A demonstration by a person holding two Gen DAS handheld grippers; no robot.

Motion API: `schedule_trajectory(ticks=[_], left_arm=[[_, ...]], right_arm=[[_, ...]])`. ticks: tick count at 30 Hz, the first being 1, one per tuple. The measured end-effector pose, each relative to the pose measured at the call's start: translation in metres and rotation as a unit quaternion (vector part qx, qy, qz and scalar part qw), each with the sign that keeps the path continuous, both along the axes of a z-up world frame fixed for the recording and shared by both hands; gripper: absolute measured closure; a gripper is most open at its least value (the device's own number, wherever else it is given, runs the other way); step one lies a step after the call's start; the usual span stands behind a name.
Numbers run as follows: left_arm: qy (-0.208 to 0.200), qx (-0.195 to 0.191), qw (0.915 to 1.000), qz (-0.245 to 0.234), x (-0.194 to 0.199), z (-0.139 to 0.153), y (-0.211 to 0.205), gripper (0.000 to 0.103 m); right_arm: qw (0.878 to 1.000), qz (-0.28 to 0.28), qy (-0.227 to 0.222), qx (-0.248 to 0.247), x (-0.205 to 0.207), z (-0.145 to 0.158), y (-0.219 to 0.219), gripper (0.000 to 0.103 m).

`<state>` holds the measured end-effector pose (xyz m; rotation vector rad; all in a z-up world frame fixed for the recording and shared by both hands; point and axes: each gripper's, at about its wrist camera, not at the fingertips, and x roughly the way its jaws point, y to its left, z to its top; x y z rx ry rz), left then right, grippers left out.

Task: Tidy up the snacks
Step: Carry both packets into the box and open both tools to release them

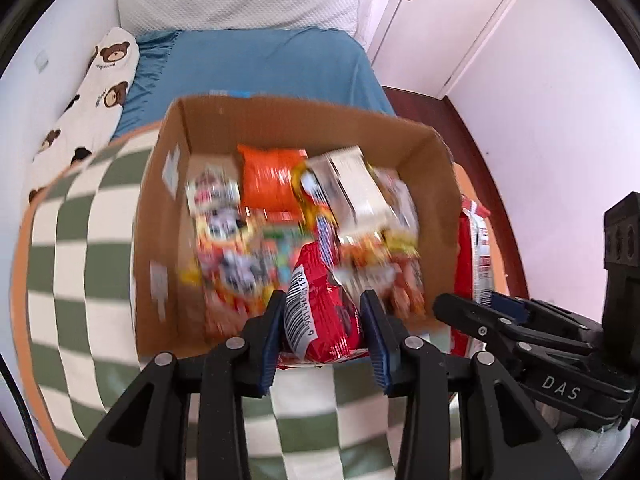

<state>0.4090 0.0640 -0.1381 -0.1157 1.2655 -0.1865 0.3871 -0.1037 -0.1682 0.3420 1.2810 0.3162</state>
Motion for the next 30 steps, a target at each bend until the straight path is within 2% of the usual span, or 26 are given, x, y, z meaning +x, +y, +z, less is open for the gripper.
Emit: schedule_trajectory(ticks=[4,8,12,17,18,20,21,22,23,24,30], left_arm=[[0.019,0.020,0.9996,0.004,0.053,-0.024,0.011,0.068],[0.045,0.036,0.9983,0.010,0.089,-0.051,0.024,0.068],[0.066,0.053,0.9963,0.014,0.112,-0.077,0.034,0.068],[0.090,0.041,0.9948,0.024,0.120,-0.095,0.043,0.065],[0.093,0.039,0.9944,0.030,0.121,-0.098,0.045,0.060],[0.091,0.041,0.9944,0.035,0.121,-0.100,0.046,0.039],[0.089,0.049,0.9942,0.034,0.121,-0.100,0.045,0.020],[0.085,0.060,0.9941,0.032,0.120,-0.100,0.044,0.011],[0.079,0.070,0.9940,0.029,0.119,-0.100,0.043,0.010],[0.074,0.077,0.9940,0.026,0.117,-0.099,0.042,0.010],[0.046,0.078,0.9955,0.028,0.102,-0.087,0.040,0.005]], right_arm=[[1.000,0.004,0.006,-0.013,0.043,-0.011,0.011,0.055],[0.999,0.016,0.014,-0.040,0.074,-0.029,0.023,0.055],[0.997,0.013,0.028,-0.065,0.098,-0.049,0.023,0.055],[0.995,0.026,0.064,-0.078,0.116,-0.074,0.016,0.052],[0.993,0.033,0.077,-0.080,0.119,-0.081,0.016,0.049],[0.993,0.038,0.085,-0.079,0.120,-0.087,0.015,0.037],[0.993,0.036,0.082,-0.080,0.120,-0.088,0.013,0.033],[0.993,0.034,0.079,-0.078,0.119,-0.088,0.012,0.023],[0.994,0.029,0.074,-0.073,0.118,-0.088,0.010,0.011],[0.995,0.025,0.071,-0.068,0.116,-0.088,0.008,0.007],[0.995,0.011,0.050,-0.085,0.102,-0.076,-0.002,0.005]])
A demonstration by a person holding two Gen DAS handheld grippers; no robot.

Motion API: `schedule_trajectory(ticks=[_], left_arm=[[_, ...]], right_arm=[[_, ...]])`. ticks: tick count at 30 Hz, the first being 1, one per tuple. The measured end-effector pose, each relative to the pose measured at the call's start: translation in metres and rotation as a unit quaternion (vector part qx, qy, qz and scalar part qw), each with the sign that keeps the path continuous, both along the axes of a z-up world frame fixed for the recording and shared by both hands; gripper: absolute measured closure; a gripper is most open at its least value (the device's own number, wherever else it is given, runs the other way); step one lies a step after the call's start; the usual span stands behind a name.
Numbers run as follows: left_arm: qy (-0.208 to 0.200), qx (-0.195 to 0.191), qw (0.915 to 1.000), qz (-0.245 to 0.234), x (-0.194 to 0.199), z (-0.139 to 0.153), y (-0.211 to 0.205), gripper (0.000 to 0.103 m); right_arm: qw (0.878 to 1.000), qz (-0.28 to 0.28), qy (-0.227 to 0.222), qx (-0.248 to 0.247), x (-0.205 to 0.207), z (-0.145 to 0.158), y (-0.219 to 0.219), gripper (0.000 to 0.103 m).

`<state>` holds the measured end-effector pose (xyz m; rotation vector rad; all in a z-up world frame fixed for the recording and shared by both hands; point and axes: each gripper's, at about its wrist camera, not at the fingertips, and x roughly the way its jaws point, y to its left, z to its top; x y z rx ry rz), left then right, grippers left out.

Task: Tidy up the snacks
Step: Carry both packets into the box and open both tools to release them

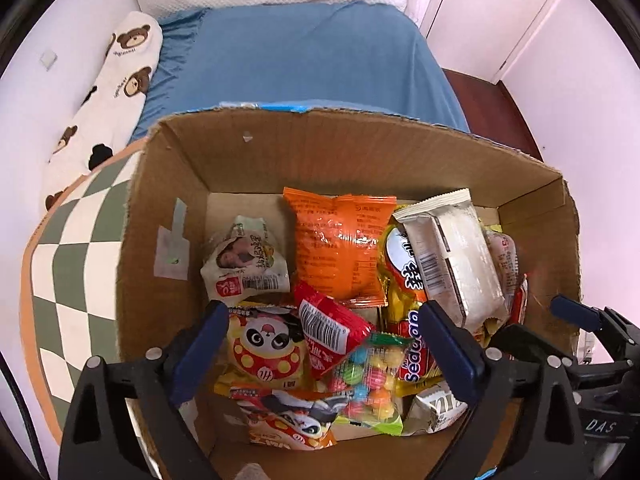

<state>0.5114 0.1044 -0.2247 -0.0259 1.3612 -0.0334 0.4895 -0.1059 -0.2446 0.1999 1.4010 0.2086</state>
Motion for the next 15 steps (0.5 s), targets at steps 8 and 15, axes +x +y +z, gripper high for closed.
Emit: schedule_trajectory(ticks=[8,15], left_arm=[[-0.029,0.013,0.9995,-0.010,-0.032,0.022,-0.005,0.000],[-0.067,-0.001,0.9977,-0.001,-0.076,0.059,-0.006,0.000]], right_arm=[[0.998,-0.010,-0.044,-0.033,-0.032,0.026,-0.009,0.004],[0.996,-0.019,-0.079,-0.036,-0.069,0.059,-0.012,0.004]])
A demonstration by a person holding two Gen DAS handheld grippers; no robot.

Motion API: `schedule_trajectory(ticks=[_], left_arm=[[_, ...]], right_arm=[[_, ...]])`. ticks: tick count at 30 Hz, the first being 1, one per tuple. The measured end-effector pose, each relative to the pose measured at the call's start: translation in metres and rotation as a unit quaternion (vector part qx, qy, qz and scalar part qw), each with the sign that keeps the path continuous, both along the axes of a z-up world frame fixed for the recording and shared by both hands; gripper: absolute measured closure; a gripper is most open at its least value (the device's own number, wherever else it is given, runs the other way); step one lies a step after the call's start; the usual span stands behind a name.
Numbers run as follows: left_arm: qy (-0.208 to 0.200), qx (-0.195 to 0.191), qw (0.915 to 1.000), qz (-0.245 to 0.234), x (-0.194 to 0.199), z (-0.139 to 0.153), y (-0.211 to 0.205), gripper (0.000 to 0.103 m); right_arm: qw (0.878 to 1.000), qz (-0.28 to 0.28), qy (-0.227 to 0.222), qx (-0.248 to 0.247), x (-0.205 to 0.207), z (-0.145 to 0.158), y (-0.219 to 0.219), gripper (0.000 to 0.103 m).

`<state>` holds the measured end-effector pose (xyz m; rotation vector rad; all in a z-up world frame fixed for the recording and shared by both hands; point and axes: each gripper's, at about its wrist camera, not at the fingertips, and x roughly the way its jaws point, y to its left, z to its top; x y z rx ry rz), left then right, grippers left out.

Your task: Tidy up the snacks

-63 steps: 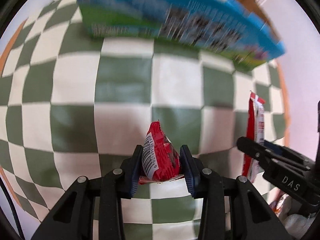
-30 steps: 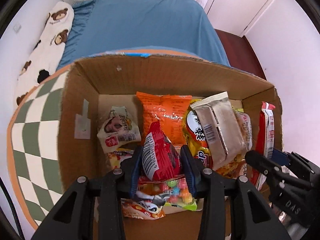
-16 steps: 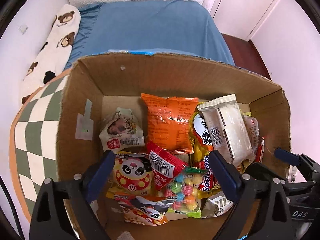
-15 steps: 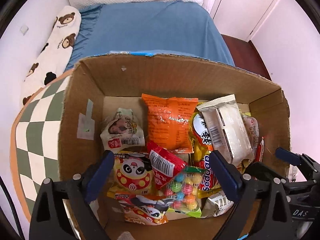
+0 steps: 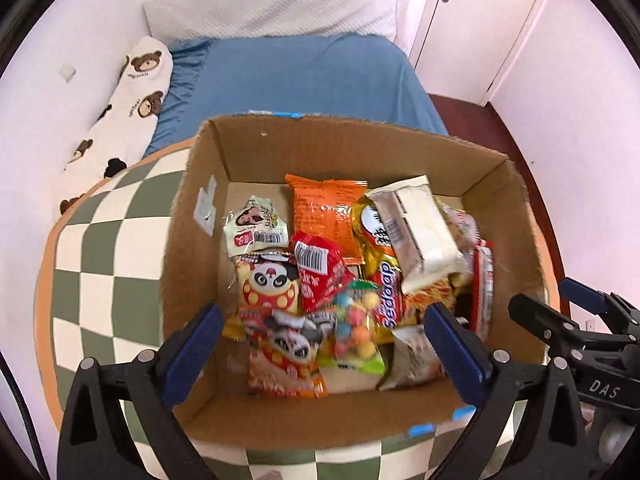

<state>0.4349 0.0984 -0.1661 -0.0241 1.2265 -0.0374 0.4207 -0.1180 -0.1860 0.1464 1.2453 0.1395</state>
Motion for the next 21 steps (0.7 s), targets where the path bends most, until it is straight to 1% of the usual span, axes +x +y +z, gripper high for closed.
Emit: schedule_trajectory(ticks=[3,6,8,11,13,16,21], left_arm=[[-0.023,-0.004,0.9997,0.005,-0.018,0.021,0.001,0.000],[-0.055,0.004,0.9985,0.008,-0.041,0.048,0.000,0.000],[-0.075,0.011,0.9970,0.014,-0.061,0.066,0.000,0.000],[-0.100,0.004,0.9947,0.020,-0.094,0.093,0.001,0.000],[-0.118,0.006,0.9928,0.023,-0.115,0.109,0.000,0.000],[-0.139,0.008,0.9902,0.018,-0.147,0.128,-0.005,0.000],[-0.147,0.010,0.9890,0.014,-0.187,0.145,-0.007,0.000]], right_arm=[[1.000,-0.001,-0.023,0.001,-0.020,0.021,-0.001,0.004],[0.999,-0.005,-0.052,0.005,-0.045,0.047,-0.004,0.004],[0.997,-0.008,-0.071,0.001,-0.062,0.064,-0.006,0.004],[0.994,-0.009,-0.107,-0.002,-0.100,0.096,-0.010,0.001],[0.992,-0.008,-0.123,-0.001,-0.121,0.113,-0.011,0.001],[0.989,-0.004,-0.146,-0.002,-0.155,0.138,-0.013,0.001],[0.984,-0.003,-0.176,-0.009,-0.208,0.169,-0.013,0.000]])
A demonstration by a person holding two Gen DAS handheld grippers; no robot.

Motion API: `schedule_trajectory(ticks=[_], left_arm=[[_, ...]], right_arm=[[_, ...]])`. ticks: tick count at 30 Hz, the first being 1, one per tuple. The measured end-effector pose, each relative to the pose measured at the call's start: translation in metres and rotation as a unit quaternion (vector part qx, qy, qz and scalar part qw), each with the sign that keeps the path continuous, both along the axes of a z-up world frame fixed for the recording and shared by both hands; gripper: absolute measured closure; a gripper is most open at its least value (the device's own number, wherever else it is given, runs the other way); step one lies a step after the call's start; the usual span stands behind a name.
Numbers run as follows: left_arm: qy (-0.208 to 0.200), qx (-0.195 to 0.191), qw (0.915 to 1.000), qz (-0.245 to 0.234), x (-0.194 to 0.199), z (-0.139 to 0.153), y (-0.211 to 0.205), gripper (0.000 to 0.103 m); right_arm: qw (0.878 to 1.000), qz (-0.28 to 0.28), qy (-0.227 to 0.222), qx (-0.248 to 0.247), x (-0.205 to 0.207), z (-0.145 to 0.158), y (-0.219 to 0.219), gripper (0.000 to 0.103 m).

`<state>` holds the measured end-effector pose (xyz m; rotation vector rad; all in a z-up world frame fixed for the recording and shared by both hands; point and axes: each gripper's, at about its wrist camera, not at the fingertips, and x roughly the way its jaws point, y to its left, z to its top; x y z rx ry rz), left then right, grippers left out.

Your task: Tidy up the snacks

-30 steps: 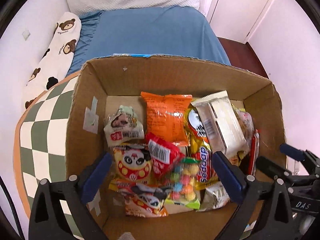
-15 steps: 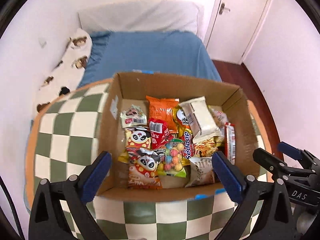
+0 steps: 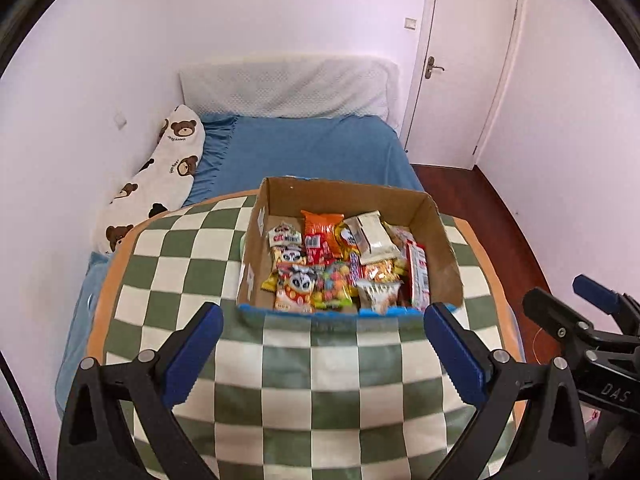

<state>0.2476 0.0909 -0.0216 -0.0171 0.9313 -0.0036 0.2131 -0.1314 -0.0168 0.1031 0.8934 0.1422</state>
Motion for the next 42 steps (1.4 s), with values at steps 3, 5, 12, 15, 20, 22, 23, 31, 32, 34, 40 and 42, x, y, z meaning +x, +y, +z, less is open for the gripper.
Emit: schedule_trajectory(ticks=[3,5,12,15,20,22,23,31,32,34,40,42], left_arm=[[-0.010,0.007,0.9999,-0.003,-0.018,0.008,-0.003,0.000],[-0.017,0.017,0.9997,-0.003,-0.029,0.015,-0.004,0.000],[-0.040,0.025,0.9989,-0.001,-0.057,0.031,-0.008,0.000],[-0.043,0.020,0.9989,0.003,-0.062,0.036,-0.007,0.000],[-0.050,0.020,0.9985,0.008,-0.065,0.040,-0.006,0.000],[-0.051,0.018,0.9985,0.007,-0.065,0.040,-0.006,0.000],[-0.052,0.019,0.9984,0.009,-0.064,0.040,-0.006,0.000],[-0.042,0.025,0.9988,0.005,-0.038,0.026,-0.009,0.000],[-0.041,0.028,0.9987,0.006,-0.033,0.023,-0.009,0.000],[-0.040,0.035,0.9985,0.009,-0.024,0.017,-0.010,0.000],[-0.028,0.048,0.9983,0.018,0.005,-0.003,-0.007,0.000],[-0.018,0.049,0.9984,0.021,0.016,-0.011,-0.005,0.000]], right_arm=[[1.000,0.004,-0.016,-0.004,-0.027,0.016,0.002,0.000],[1.000,0.006,-0.022,-0.007,-0.039,0.025,0.004,0.000],[0.999,0.009,-0.038,-0.007,-0.069,0.046,0.005,0.000],[0.999,0.007,-0.044,-0.011,-0.074,0.052,0.004,0.000],[0.999,0.000,-0.048,-0.011,-0.077,0.054,-0.001,0.000],[0.999,-0.004,-0.049,-0.010,-0.074,0.052,-0.002,0.000],[0.999,-0.007,-0.049,-0.011,-0.074,0.051,-0.003,0.000],[0.998,-0.026,-0.046,-0.016,-0.052,0.036,-0.010,0.000],[0.999,-0.026,-0.044,-0.017,-0.047,0.033,-0.010,0.000],[0.999,-0.029,-0.040,-0.021,-0.037,0.026,-0.010,0.000],[0.999,-0.036,-0.026,-0.026,-0.005,0.001,-0.012,0.000],[0.999,-0.037,-0.018,-0.028,0.005,-0.008,-0.012,0.000]])
